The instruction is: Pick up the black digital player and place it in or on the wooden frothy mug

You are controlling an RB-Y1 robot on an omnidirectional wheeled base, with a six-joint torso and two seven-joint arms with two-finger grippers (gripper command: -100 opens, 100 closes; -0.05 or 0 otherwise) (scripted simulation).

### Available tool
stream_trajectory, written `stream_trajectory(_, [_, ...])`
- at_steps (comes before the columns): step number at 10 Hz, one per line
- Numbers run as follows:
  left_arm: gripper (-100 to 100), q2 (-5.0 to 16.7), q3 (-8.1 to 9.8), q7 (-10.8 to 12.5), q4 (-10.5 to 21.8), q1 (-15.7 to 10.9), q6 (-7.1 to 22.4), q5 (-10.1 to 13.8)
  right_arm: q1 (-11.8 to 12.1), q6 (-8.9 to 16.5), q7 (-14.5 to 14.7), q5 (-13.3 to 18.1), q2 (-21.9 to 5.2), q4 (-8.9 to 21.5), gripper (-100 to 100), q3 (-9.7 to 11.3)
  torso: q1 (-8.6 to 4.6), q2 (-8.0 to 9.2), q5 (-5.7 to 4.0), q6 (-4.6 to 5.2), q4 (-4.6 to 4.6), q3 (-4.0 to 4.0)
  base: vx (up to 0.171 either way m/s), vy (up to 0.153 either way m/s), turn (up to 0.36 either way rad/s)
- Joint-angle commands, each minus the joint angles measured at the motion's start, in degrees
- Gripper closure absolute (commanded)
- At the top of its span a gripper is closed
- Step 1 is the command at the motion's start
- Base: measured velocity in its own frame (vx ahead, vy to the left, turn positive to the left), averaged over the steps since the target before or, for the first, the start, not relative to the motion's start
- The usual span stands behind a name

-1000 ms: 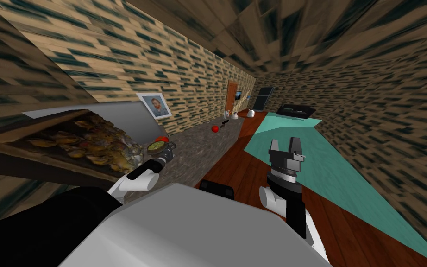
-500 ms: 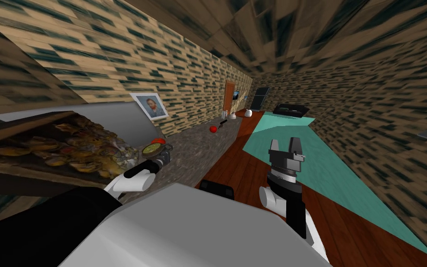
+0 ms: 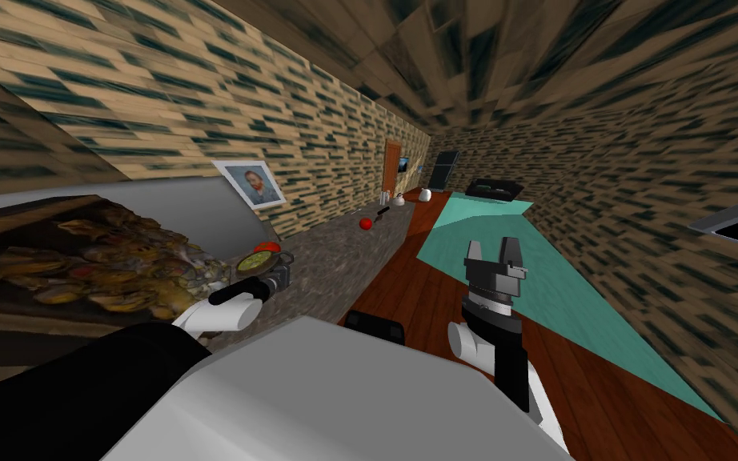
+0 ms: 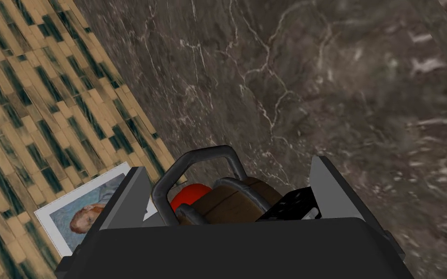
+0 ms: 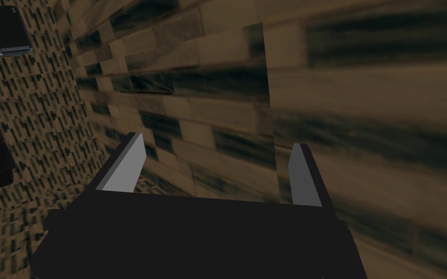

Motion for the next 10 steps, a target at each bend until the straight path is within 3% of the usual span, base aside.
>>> stream_trajectory(1, [-100, 0.7, 0.75, -0.3, 0.0, 0.5, 2.9, 1.2, 0.0, 0.0, 0.0, 0.0, 0.0, 0.0, 0, 0.0, 0.00, 0.00, 0.00, 0.00, 0.00, 0.00, 0.023, 0.016, -0.054])
stream_trajectory(4, [-100, 1.9, 1.94, -0.9, 0.3, 0.8, 7.4, 3.3, 0.0, 0.0, 0.0, 0.0, 0.0, 0.0, 0, 0.0, -0.01, 0.05, 0.00, 0.00, 0.01, 0.03, 0.010, 0.013, -0.049])
stream_trajectory(7, [-100, 4.3, 4.24, -2.3, 1.0, 1.4, 12.8, 7.5, 0.0, 0.0, 0.0, 0.0, 0.0, 0.0, 0, 0.0, 0.04, 0.03, 0.02, -0.02, 0.01, 0.02, 0.018, 0.027, -0.098])
stream_trajectory(9, [-100, 4.3, 4.24, -2.3, 1.0, 1.4, 14.7, 7.5, 0.0, 0.0, 0.0, 0.0, 0.0, 0.0, 0, 0.0, 0.03, 0.04, 0.01, -0.03, 0.01, 0.02, 0.009, 0.018, -0.021])
stream_trajectory(10, [-100, 5.5, 5.33, -3.0, 1.4, 1.6, 16.7, 9.5, 0.0, 0.0, 0.0, 0.0, 0.0, 0.0, 0, 0.0, -0.02, 0.07, 0.01, -0.04, 0.01, 0.04, 0.007, 0.020, -0.131])
